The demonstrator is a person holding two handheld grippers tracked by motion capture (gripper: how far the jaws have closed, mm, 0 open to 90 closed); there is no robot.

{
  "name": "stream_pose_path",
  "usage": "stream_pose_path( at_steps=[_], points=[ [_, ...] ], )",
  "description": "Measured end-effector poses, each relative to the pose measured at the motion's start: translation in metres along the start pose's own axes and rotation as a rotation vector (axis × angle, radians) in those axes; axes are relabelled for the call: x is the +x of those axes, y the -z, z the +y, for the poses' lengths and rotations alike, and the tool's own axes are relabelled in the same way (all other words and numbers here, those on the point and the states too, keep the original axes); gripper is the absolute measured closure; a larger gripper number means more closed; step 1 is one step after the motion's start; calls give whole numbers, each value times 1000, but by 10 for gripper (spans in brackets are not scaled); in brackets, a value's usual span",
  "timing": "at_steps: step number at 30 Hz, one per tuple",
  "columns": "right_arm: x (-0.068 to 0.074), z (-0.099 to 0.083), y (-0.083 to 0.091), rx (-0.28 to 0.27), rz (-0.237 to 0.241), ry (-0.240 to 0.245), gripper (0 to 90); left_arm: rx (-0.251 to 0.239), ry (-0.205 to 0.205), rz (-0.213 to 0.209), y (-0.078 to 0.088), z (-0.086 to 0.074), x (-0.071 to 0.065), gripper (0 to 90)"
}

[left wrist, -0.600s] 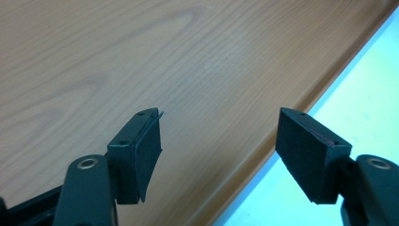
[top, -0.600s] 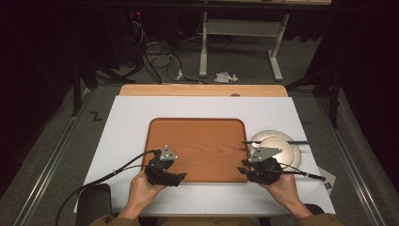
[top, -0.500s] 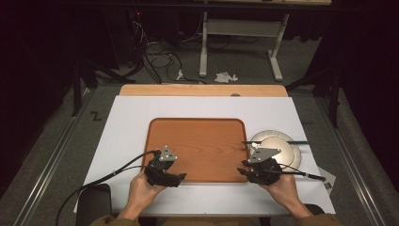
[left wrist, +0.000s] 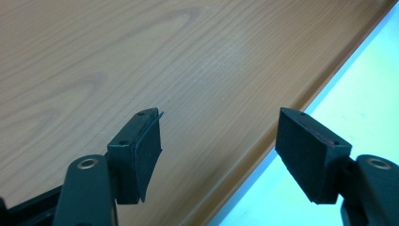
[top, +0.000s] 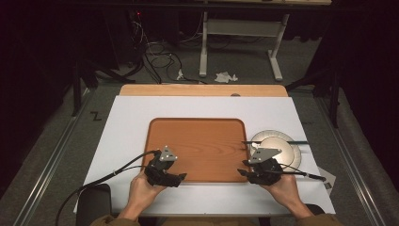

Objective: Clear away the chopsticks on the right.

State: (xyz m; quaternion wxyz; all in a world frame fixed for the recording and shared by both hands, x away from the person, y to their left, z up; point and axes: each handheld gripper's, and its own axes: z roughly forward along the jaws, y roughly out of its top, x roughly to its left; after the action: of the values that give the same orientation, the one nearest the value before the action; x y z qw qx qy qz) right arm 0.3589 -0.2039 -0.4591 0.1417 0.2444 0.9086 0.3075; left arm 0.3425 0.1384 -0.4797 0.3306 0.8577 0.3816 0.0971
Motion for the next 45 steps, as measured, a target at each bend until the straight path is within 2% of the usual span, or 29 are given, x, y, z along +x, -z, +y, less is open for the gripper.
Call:
stream_pose_path(
  at_steps=[9,16,26,31,37,45],
  points=[
    [-3,0,9,-33,-4,-8,609,3,0,4,0,0,1,315],
    [-7,1,20,-63,-20,-40,622,5,-1,9,0,0,1,314],
    [-13,1,33,-96,-32,-56,641,6,1,7,-1,0,1,315],
    [-17,0,39,-129,-60,-60,661,7,0,8,-1,0,1,314],
    [-26,-2,50,-156,-81,-89,693,7,3,6,-1,0,1,315],
    [-38,-7,57,-165,-108,-126,694,3,0,11,0,0,1,314]
  ],
)
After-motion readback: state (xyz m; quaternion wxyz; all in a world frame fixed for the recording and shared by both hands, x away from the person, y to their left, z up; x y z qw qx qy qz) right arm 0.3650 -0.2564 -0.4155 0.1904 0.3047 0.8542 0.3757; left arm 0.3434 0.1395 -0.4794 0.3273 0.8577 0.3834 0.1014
